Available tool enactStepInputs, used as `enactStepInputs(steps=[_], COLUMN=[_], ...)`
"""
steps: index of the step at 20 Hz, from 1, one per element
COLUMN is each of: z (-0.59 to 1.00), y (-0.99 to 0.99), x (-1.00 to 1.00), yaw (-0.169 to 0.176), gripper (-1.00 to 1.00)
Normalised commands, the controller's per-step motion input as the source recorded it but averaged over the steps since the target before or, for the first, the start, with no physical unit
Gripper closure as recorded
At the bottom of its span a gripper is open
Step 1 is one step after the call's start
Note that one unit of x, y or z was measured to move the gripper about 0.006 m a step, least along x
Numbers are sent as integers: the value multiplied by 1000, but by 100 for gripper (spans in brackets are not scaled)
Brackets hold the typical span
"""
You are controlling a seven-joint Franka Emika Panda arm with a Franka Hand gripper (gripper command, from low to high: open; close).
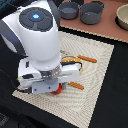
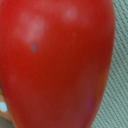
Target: Interact with the objects in diverse but meaningful ways.
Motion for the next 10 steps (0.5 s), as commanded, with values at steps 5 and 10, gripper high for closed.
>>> enactStepInputs(steps=[5, 10], z=[87, 433], y=[-31, -30], x=[443, 462], yaw=[-58, -39], gripper=[100, 100])
